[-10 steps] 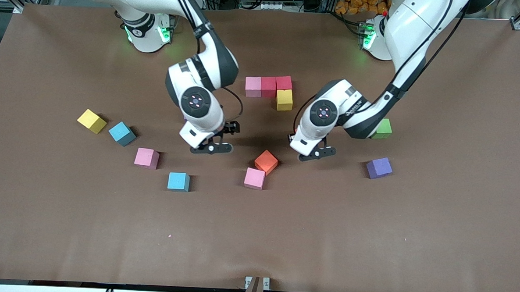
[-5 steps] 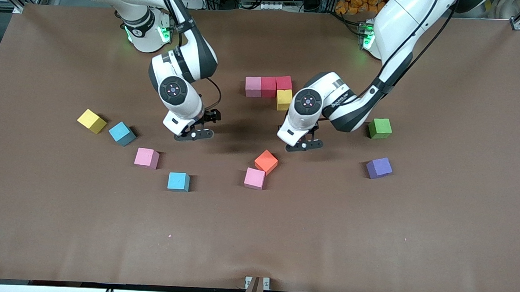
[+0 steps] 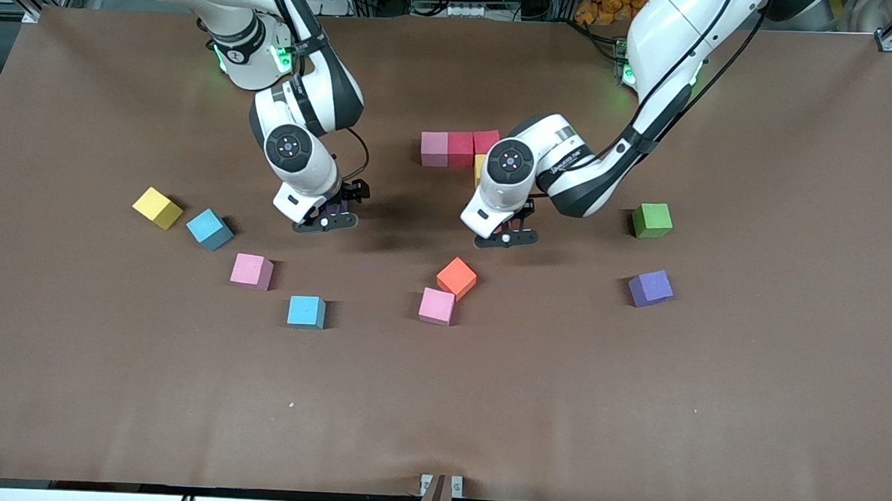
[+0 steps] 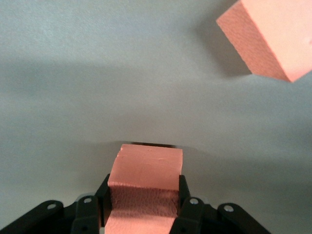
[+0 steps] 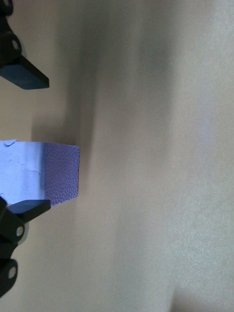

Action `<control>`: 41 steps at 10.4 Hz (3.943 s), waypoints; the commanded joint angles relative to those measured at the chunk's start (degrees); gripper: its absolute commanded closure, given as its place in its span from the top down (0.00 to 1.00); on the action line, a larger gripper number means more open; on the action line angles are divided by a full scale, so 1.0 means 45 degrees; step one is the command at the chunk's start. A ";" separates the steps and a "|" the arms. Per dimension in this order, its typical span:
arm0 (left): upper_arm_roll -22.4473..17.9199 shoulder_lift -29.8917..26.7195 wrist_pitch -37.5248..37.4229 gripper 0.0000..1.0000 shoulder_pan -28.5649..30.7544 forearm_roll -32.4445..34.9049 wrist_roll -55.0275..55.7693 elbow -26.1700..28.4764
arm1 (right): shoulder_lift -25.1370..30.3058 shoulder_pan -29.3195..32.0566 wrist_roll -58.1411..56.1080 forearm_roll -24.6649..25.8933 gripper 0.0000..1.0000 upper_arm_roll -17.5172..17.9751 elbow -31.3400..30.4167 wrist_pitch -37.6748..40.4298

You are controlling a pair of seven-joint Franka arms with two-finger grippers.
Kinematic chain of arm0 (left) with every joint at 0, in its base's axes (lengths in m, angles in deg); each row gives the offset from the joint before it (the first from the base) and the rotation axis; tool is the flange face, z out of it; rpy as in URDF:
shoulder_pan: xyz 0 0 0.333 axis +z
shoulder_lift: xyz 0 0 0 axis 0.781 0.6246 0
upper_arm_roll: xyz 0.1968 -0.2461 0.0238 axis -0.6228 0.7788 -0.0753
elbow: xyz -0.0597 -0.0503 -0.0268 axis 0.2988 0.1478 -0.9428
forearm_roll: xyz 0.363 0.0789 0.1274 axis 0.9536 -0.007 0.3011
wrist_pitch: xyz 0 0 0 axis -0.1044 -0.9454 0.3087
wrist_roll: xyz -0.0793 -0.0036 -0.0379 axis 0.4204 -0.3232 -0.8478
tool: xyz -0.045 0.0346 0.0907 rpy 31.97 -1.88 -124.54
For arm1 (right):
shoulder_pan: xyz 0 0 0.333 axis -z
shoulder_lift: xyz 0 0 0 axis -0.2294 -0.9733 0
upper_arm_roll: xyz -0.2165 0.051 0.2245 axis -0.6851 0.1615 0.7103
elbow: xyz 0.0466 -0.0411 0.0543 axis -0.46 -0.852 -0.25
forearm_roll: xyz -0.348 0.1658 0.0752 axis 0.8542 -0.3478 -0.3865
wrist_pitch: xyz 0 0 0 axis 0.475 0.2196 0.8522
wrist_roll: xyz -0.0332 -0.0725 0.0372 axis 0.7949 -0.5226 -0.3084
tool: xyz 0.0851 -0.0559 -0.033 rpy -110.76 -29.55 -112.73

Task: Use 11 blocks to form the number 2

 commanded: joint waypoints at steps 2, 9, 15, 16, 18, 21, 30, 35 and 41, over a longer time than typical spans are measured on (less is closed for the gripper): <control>0.0036 0.0106 -0.0062 0.37 -0.0391 0.0081 0.0090 -0.0072 | 0.0632 0.0529 -0.0935 0.0220 1.00 0.0056 -0.0909 -0.0499; 0.0231 0.0126 -0.0159 0.38 -0.0588 0.0080 -0.0047 0.0162 | 0.0437 0.0493 -0.1213 0.0220 1.00 0.0075 -0.1866 -0.2022; 0.0231 0.0223 -0.0237 1.00 -0.0686 0.0061 0.0070 0.0221 | 0.0379 0.0454 -0.1193 0.0200 1.00 0.0095 -0.2178 -0.2217; 0.0231 0.0223 -0.0237 1.00 -0.0666 0.0042 0.0186 0.0163 | 0.0379 0.0454 -0.1174 0.0200 1.00 0.0114 -0.2198 -0.2179; 0.0231 0.0146 -0.0257 1.00 -0.0647 -0.0404 0.0266 0.0085 | 0.0359 0.0454 -0.1154 0.0142 1.00 0.0153 -0.2353 -0.2178; 0.0231 -0.0128 -0.0567 1.00 -0.0452 -0.0759 0.0285 -0.0324 | 0.0339 0.0299 -0.1154 0.0064 1.00 0.0173 -0.2530 -0.2159; -0.0666 0.0806 -0.0902 1.00 0.0174 -0.0564 -0.3029 -0.3543 | 0.0359 -0.0327 -0.4738 0.0083 0.40 0.0173 -0.1459 -0.1751; -0.1077 0.2018 -0.0707 1.00 -0.0080 -0.0251 -0.5765 -0.5324 | -0.1335 -0.2082 -0.6505 0.1171 0.40 0.0153 0.3125 0.1820; -0.2617 0.2781 0.0541 1.00 -0.1718 -0.0251 -0.7117 -0.6205 | -0.3798 -0.3237 -0.7595 0.1899 0.41 0.0153 0.5982 0.1865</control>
